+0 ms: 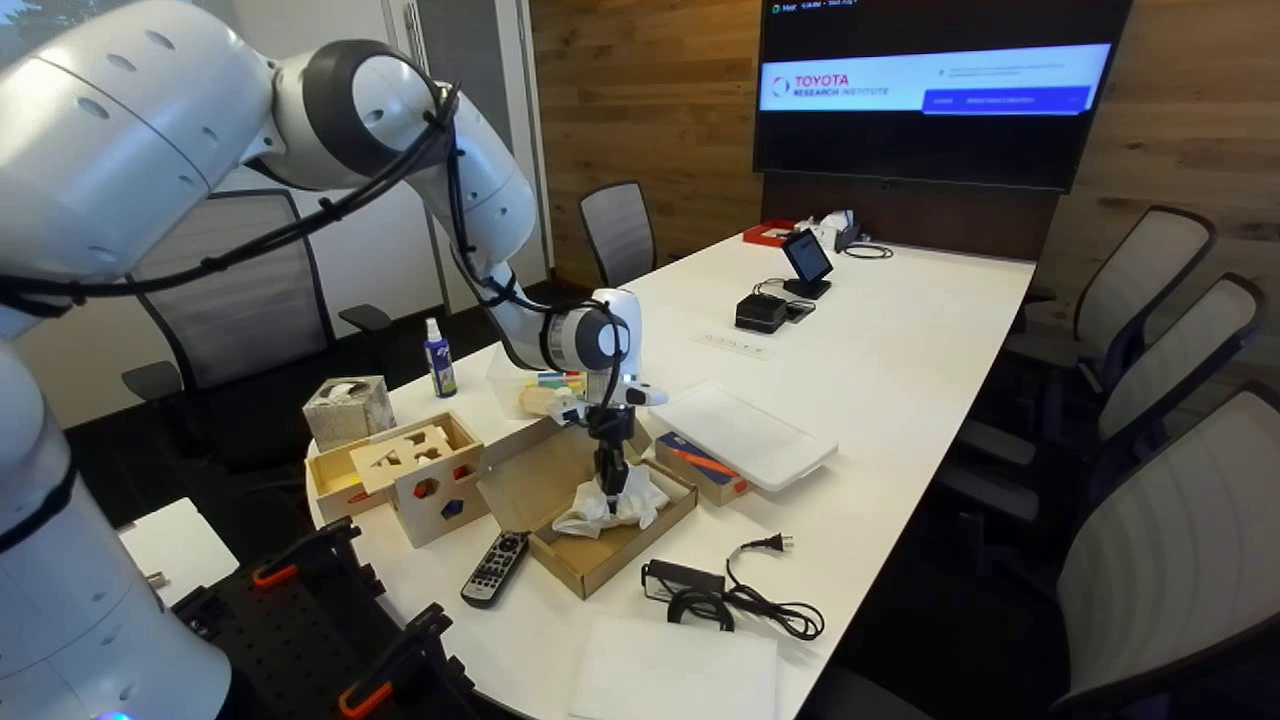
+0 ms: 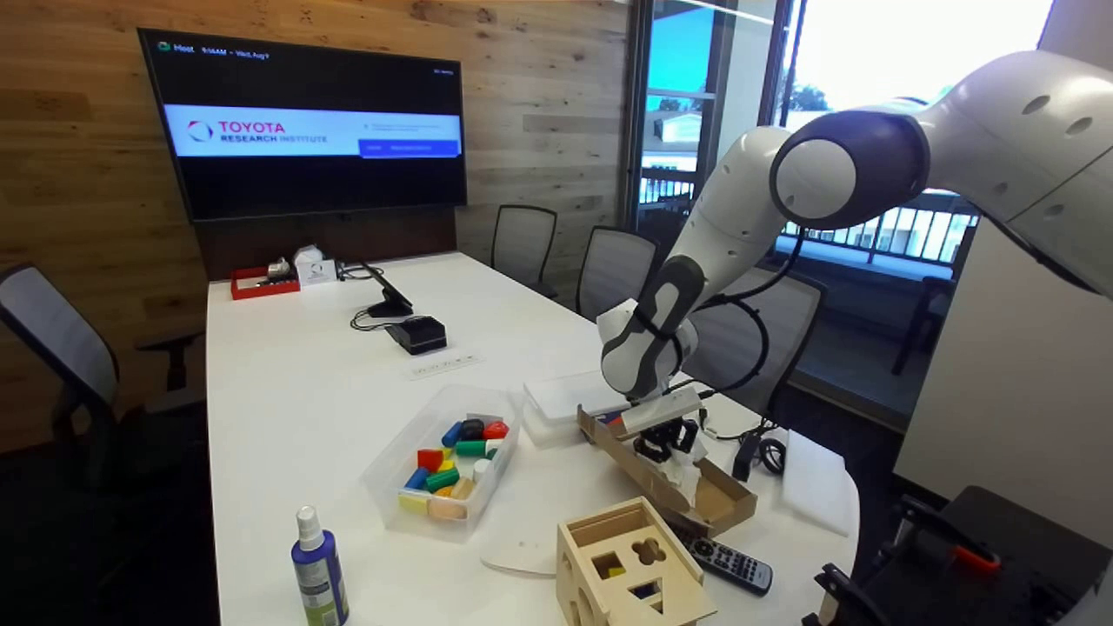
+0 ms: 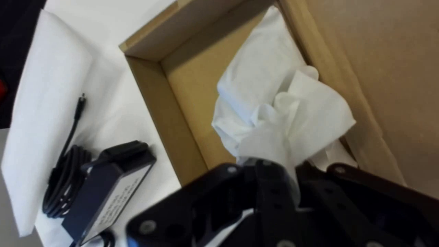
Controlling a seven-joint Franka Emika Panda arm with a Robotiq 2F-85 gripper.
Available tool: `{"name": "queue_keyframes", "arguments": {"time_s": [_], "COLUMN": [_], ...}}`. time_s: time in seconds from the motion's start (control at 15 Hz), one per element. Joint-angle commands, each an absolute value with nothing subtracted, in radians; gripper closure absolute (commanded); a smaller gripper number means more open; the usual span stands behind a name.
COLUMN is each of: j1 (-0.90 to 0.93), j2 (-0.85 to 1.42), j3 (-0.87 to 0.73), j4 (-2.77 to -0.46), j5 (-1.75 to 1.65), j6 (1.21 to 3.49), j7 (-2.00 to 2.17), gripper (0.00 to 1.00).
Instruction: Use the napkins to wipe inside the box
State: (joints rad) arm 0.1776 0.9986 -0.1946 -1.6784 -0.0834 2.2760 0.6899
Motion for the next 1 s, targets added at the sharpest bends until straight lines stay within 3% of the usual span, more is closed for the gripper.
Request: {"name": "queue_keyframes", "arguments": {"time_s": [0.0, 0.27, 0.93], "j1": [0.179, 0.191, 0.113], "j2": [1.059, 1.038, 0.922], "j3": [-0.197, -0.205, -0.071], "j4": [-1.619, -1.649, -1.687], "j5": [-0.090, -0.086, 0.038], "j6": [2.350, 2.460, 2.146], "j7": [0.685, 0.677, 0.483], "gripper": [0.99, 0.99, 0.99]}}
